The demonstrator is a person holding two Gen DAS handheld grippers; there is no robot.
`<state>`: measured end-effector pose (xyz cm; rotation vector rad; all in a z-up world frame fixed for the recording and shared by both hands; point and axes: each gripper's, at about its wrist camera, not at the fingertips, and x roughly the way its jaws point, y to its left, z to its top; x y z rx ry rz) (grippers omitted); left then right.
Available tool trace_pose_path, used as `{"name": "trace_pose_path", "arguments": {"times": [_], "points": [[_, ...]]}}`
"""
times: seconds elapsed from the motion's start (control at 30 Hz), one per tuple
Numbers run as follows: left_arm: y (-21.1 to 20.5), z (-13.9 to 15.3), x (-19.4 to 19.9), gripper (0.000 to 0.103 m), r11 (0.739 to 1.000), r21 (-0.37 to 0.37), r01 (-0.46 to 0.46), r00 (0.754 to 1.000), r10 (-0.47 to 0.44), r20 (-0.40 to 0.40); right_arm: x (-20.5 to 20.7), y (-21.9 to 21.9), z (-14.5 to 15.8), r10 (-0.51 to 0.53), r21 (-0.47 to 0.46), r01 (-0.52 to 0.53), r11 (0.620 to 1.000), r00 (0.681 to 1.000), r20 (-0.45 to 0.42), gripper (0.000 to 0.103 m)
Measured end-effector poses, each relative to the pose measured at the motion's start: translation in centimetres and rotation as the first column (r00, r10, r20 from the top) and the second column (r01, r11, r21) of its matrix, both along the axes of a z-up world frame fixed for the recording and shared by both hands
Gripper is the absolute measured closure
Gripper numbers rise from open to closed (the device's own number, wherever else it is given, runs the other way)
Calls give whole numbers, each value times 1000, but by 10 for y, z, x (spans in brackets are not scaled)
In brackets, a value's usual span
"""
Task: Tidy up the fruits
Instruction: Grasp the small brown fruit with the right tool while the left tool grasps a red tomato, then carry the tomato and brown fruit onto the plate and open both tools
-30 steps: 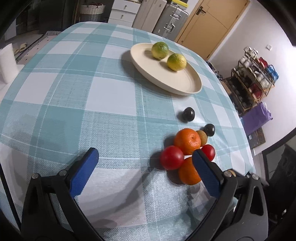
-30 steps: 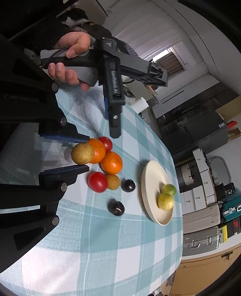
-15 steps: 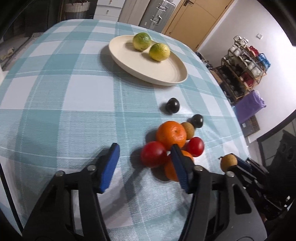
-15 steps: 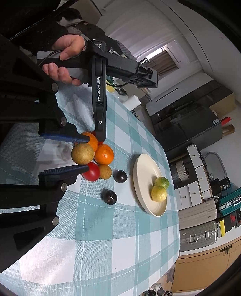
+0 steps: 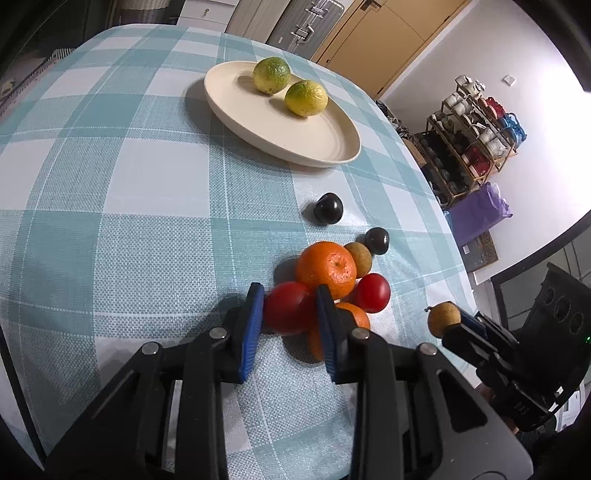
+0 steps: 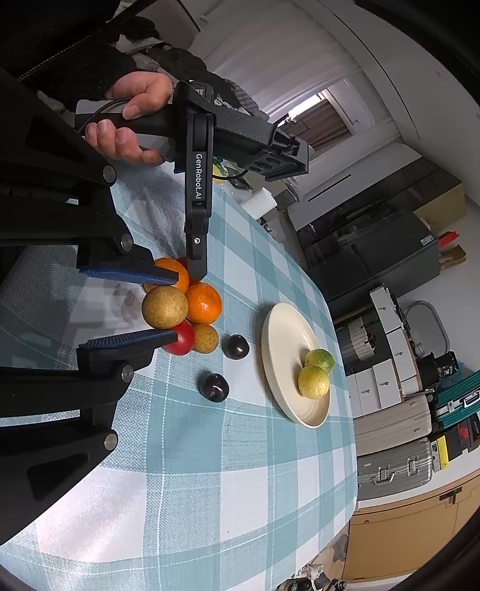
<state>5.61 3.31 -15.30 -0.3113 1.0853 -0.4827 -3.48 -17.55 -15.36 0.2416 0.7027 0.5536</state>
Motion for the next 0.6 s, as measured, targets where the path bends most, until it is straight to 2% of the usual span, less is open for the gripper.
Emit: {"name": "trace_pose_path", "arguments": {"times": [0.27, 0.6], "points": [[9, 2, 1, 78, 999, -15, -32, 999, 32, 1, 2, -2, 2, -4, 12, 3, 1000, 1000, 4, 79], [23, 27, 13, 78, 997, -47, -58, 998, 60, 36, 22, 4, 13, 19, 9, -20, 1000, 999, 45, 79]]}}
